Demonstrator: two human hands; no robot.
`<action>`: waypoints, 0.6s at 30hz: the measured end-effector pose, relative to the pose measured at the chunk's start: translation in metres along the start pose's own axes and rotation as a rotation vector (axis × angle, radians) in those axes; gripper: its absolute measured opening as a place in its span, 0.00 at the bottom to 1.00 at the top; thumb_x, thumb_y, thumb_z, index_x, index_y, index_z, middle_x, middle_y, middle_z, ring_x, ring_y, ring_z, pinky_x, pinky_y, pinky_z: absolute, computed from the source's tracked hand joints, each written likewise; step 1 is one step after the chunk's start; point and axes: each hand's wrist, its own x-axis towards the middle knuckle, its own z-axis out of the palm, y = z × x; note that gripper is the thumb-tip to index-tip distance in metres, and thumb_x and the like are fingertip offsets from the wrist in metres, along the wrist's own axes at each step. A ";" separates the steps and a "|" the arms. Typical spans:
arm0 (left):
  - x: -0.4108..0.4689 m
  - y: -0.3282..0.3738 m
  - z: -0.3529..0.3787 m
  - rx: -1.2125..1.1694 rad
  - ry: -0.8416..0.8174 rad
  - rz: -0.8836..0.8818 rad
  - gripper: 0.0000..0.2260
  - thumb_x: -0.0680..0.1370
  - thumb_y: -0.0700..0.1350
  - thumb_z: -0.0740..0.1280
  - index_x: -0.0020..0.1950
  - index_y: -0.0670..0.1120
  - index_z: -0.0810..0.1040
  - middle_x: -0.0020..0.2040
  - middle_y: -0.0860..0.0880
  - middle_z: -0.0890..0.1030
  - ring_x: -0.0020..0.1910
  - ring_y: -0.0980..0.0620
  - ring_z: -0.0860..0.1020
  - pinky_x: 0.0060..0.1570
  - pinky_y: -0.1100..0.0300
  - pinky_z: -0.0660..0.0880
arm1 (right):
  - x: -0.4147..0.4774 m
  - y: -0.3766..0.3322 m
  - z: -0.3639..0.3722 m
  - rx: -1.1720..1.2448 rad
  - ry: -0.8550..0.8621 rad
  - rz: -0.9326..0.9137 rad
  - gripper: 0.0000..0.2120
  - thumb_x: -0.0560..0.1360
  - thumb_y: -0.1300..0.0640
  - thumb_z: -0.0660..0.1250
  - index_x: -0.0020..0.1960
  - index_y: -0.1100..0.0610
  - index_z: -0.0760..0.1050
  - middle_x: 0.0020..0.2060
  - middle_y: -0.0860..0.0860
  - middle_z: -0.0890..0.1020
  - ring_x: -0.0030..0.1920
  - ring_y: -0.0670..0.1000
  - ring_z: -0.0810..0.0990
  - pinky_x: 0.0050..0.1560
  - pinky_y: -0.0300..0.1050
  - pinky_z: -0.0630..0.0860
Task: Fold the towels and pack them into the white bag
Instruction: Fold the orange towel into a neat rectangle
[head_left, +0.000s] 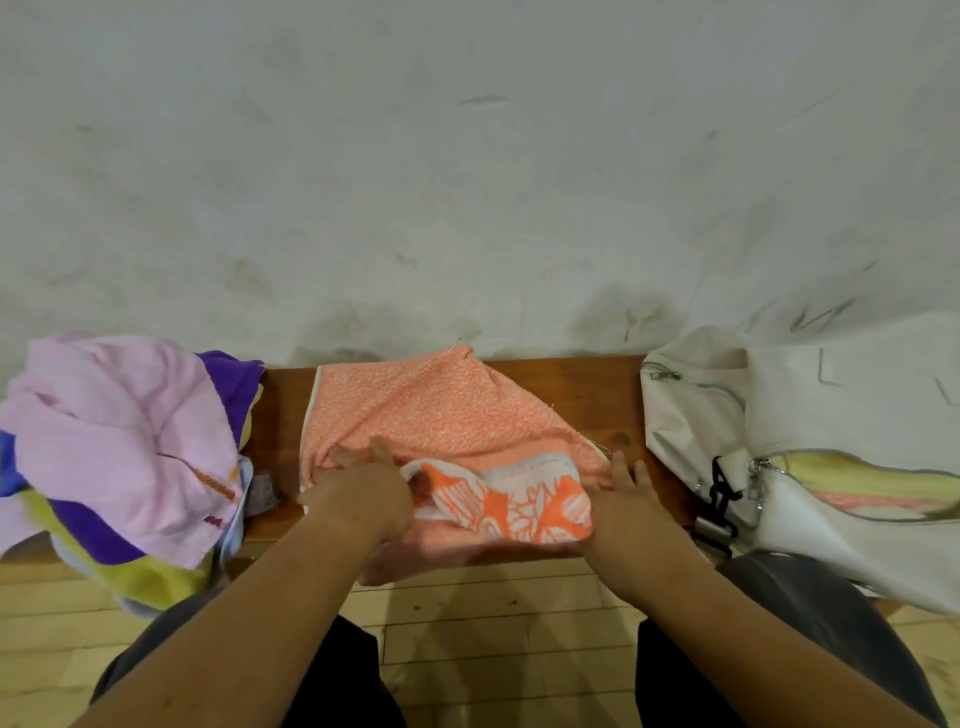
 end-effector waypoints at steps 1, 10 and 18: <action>-0.007 0.001 0.000 0.005 0.012 0.000 0.32 0.80 0.61 0.51 0.81 0.52 0.47 0.80 0.36 0.52 0.76 0.31 0.57 0.70 0.33 0.62 | -0.006 -0.003 -0.007 0.009 0.074 -0.030 0.31 0.77 0.38 0.44 0.77 0.43 0.62 0.77 0.53 0.66 0.80 0.64 0.53 0.79 0.63 0.51; -0.008 0.014 -0.007 -0.026 0.003 0.447 0.31 0.84 0.59 0.52 0.82 0.58 0.38 0.81 0.50 0.33 0.80 0.45 0.35 0.77 0.42 0.42 | 0.032 -0.024 -0.087 0.445 0.227 -0.313 0.27 0.83 0.46 0.51 0.82 0.47 0.57 0.77 0.39 0.50 0.76 0.40 0.38 0.77 0.42 0.31; -0.005 0.030 -0.009 -0.022 -0.002 0.651 0.33 0.82 0.61 0.58 0.82 0.61 0.43 0.81 0.54 0.34 0.79 0.50 0.33 0.78 0.44 0.38 | 0.031 -0.020 -0.046 0.475 0.287 -0.180 0.28 0.78 0.37 0.54 0.72 0.48 0.74 0.70 0.48 0.74 0.69 0.51 0.72 0.71 0.53 0.69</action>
